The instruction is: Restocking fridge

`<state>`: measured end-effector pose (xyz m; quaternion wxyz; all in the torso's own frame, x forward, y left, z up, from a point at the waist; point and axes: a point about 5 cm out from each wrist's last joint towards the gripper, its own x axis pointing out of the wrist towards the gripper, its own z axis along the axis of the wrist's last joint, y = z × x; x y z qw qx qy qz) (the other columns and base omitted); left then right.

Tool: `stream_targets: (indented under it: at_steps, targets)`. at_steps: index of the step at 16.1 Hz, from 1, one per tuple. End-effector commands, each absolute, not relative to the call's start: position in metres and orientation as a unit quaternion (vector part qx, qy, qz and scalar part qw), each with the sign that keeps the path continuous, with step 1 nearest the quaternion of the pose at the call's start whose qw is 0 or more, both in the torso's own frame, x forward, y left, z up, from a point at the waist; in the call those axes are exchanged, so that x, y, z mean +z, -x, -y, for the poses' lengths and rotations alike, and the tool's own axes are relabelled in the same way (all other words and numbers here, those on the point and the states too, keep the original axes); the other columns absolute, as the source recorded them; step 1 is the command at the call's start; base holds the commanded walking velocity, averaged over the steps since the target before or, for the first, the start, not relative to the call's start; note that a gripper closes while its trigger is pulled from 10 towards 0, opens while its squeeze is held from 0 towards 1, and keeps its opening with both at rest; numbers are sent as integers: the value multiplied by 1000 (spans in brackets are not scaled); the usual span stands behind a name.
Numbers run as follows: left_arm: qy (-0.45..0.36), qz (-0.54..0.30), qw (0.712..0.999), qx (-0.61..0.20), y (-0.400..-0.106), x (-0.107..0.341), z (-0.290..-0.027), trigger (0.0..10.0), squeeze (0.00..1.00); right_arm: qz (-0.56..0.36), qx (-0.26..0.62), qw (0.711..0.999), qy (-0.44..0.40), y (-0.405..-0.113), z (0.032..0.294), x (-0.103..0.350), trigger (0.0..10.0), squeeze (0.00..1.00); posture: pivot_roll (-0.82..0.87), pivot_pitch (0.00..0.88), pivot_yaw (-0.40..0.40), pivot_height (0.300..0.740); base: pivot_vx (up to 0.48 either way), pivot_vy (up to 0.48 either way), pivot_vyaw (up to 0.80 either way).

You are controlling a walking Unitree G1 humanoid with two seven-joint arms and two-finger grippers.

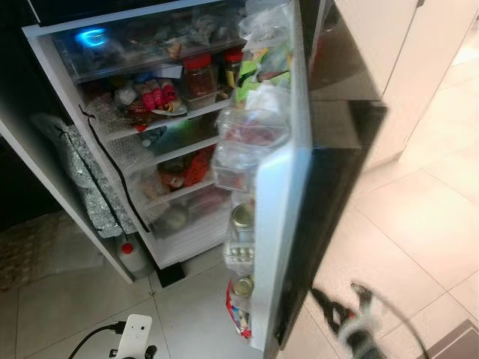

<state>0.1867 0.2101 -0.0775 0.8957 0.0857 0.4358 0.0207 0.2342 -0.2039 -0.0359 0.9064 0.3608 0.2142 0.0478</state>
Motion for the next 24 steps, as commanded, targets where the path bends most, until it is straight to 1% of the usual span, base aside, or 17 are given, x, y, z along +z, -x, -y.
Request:
stream_targets:
  at_steps: [1, 3, 7, 8, 11, 14, 15, 17, 20, 24]
  targets:
    - [-99, -447, 889, 16, -183, -79, -215, 10000, 0, -183, 72, 916, -350, -248, 201, -23, 10000, 0, -224, 0, 67, 740, 0, 0, 0]
    - [-98, -447, 889, 18, -183, -79, -215, 10000, 0, -168, 82, 920, -345, -255, 199, -18, 10000, 0, -219, 0, 63, 740, 0, 0, 0]
    - [-94, -448, 889, 22, -182, -79, -216, 10000, 0, -100, 137, 933, -317, -281, 195, 14, 10000, 0, -217, 0, 60, 740, 0, 0, 0]
    - [-94, -448, 889, 22, -182, -79, -216, 10000, 0, -96, 141, 934, -315, -283, 195, 16, 10000, 0, -217, 0, 60, 740, 0, 0, 0]
    - [-93, -449, 889, 25, -181, -79, -216, 10000, 0, -66, 193, 938, -279, -290, 191, 35, 10000, 0, -215, 0, 55, 740, 0, 0, 0]
    - [-93, -449, 889, 26, -181, -79, -216, 10000, 0, -47, 224, 937, -266, -293, 187, 47, 10000, 0, -217, 0, 55, 740, 0, 0, 0]
    - [-91, -448, 889, 26, -181, -80, -216, 10000, 0, -31, 248, 935, -252, -296, 183, 59, 10000, 0, -214, 0, 50, 740, 0, 0, 0]
    - [-90, -449, 889, 27, -181, -80, -215, 10000, 0, -21, 271, 933, -235, -299, 177, 70, 10000, 0, -211, 0, 45, 740, 0, 0, 0]
    - [-89, -450, 888, 29, -180, -80, -215, 10000, 0, -3, 327, 924, -200, -302, 157, 94, 10000, 0, -207, 0, 38, 740, 0, 0, 0]
    - [-88, -452, 887, 32, -178, -81, -215, 10000, 0, -2, 380, 911, -158, -300, 132, 107, 10000, 0, -196, 0, 30, 740, 0, 0, 0]
